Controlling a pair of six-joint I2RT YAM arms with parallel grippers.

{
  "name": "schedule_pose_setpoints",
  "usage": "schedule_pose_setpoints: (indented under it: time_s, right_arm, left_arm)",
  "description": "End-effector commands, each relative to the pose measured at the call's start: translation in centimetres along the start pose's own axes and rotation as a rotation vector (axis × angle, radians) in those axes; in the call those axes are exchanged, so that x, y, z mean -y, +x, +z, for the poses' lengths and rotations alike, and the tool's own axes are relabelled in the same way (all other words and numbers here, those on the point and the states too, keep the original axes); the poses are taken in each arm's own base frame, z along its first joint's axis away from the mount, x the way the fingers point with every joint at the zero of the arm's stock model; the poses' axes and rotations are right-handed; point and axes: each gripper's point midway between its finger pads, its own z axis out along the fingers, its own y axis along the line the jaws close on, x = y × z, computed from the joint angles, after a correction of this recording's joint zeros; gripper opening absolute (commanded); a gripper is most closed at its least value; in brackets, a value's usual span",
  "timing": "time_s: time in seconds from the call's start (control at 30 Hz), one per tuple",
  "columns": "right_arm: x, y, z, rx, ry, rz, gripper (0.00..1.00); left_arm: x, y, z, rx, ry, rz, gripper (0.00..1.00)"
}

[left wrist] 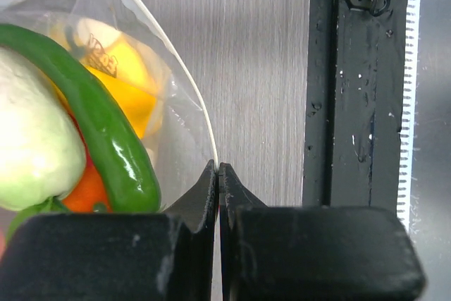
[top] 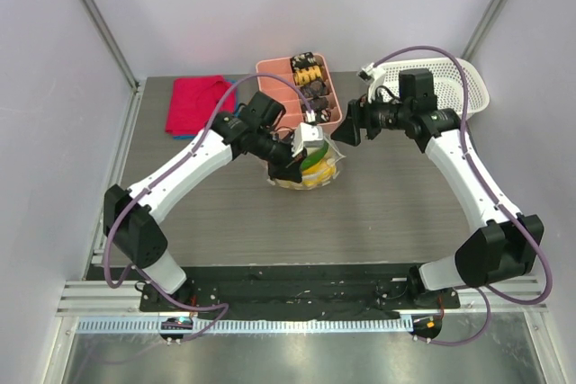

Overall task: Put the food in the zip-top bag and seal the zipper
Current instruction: Pick up the zipper food storage bag at the center of the board.

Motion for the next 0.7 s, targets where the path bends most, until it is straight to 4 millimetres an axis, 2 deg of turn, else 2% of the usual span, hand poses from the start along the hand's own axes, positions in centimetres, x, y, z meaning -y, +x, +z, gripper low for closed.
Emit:
schedule_pose_setpoints:
  time_s: [0.0,0.03,0.13,0.27,0.33,0.4,0.57,0.6,0.67]
  right_arm:
    - [-2.4,-1.3,-0.6,0.015,-0.034,-0.155,0.76]
    - [-2.9,-0.9,0.0,0.001,-0.039,-0.167,0.75]
    - [-2.0,-0.1,1.0,-0.037,0.033,-0.213,0.72]
    - [0.6,0.6,2.0,-0.081,0.151,-0.217,0.64]
    - [1.2,1.0,2.2,-0.098,0.174,-0.212,0.55]
    - [1.4,1.4,2.2,-0.11,0.179,-0.212,0.44]
    - [1.2,2.1,2.7,-0.131,0.155,-0.187,0.37]
    - [1.4,2.2,2.8,-0.136,0.158,-0.18,0.27]
    - [1.5,2.1,3.0,-0.135,0.164,-0.171,0.14]
  left_arm:
    - [0.2,-3.3,-1.7,0.091,-0.026,0.073,0.0]
    - [0.2,-3.3,-1.7,0.092,-0.026,0.072,0.0]
    - [0.4,-3.5,-1.9,0.096,-0.019,0.079,0.0]
    - [0.7,-3.6,-2.0,0.102,-0.017,0.083,0.0]
    - [0.7,-3.5,-2.1,0.102,-0.018,0.078,0.0]
    - [0.9,-3.5,-2.1,0.106,-0.01,0.076,0.0]
    - [1.0,-3.8,-2.3,0.138,0.001,0.048,0.01]
    - [1.1,-3.9,-2.3,0.149,0.011,0.033,0.02]
    - [0.9,-4.1,-2.6,0.168,0.005,0.017,0.03]
